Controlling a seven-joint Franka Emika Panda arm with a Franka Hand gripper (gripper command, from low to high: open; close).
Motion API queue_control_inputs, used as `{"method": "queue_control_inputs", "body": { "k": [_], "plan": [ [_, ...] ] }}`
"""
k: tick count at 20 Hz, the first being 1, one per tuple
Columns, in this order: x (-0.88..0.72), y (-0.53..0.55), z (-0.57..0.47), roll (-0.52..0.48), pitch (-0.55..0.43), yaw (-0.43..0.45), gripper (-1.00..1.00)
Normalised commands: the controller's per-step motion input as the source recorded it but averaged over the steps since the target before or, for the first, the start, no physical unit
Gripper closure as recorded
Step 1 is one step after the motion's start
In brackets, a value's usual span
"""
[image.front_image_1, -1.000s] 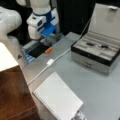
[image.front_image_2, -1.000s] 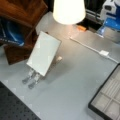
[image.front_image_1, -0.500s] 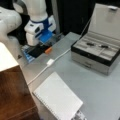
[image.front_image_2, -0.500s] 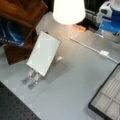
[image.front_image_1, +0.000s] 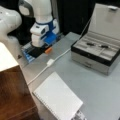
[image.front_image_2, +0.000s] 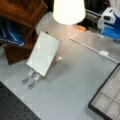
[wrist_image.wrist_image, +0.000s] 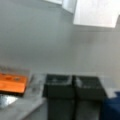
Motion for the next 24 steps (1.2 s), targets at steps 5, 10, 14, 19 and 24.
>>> {"method": "queue_control_inputs", "body": {
  "k": [5,10,14,19,24],
  "plan": [
    [-0.38,-0.16,-0.49,0.087,-0.368,0.007,1.0],
    [-0.44,-0.3,-0.45,0.127,-0.398,0.008,1.0],
    [-0.5,-0.32,-0.49,0.144,-0.433,0.036,1.0],
    [-0.54,-0.34,-0.55,0.155,-0.471,0.038,1.0],
    [-0.62,-0.39,-0.55,0.172,-0.47,0.074,1.0]
  ]
}}
